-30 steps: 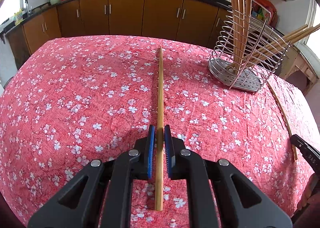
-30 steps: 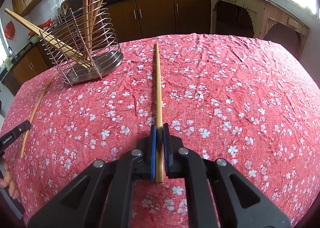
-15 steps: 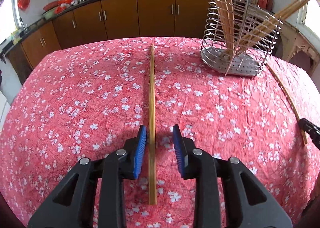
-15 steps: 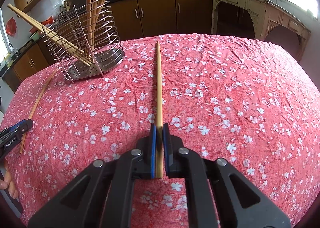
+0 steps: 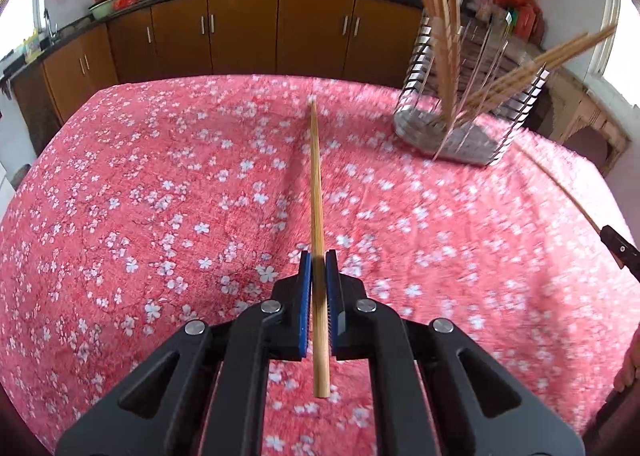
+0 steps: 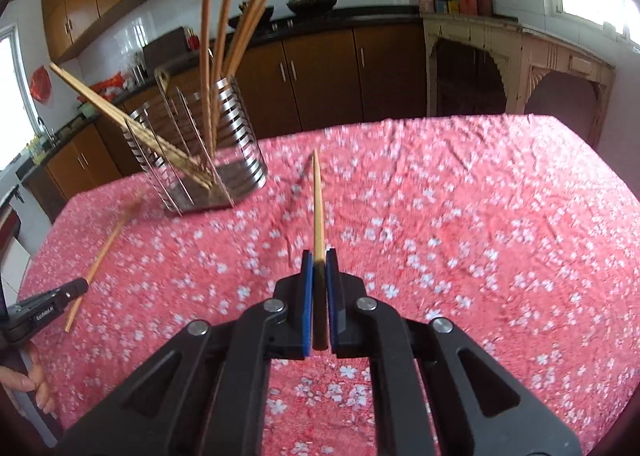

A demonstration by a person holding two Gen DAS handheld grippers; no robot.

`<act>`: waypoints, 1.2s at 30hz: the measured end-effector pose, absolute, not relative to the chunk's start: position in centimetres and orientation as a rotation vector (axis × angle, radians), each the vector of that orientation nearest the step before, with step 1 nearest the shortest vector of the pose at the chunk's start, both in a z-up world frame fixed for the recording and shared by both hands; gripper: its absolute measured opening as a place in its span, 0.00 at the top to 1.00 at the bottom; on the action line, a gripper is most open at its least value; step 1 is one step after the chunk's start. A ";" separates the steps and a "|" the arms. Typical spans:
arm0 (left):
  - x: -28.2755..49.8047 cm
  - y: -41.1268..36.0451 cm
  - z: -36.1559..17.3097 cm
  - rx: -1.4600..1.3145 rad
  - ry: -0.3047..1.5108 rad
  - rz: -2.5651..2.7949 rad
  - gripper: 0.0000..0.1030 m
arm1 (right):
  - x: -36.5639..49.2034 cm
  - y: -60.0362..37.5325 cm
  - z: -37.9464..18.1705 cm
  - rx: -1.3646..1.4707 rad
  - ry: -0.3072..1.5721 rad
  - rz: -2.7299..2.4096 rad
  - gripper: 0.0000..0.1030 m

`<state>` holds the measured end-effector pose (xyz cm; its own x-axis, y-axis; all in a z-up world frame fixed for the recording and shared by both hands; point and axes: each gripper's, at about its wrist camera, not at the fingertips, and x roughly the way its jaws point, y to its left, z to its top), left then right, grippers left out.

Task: Organize utensils
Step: 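Lift both held chopsticks and lower them into the wire holder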

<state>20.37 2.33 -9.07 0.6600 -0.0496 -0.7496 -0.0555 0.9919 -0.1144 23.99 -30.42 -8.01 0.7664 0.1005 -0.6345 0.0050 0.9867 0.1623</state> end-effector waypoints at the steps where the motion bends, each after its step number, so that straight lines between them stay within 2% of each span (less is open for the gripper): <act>1: 20.0 2.5 -8.6 -0.141 0.837 -0.005 0.93 | 23.6 -30.5 -7.2 0.156 0.670 0.053 0.93; 8: 17.7 3.1 -3.9 -0.190 0.700 -0.043 0.93 | 21.6 -31.1 -2.7 0.160 0.511 0.059 0.93; 18: 17.6 4.0 0.7 -0.241 0.551 -0.035 0.93 | 20.6 -31.7 0.7 0.189 0.391 0.081 0.93; 36: 17.0 3.5 3.8 -0.187 0.454 -0.029 0.93 | 19.8 -31.4 3.9 0.197 0.314 0.112 0.93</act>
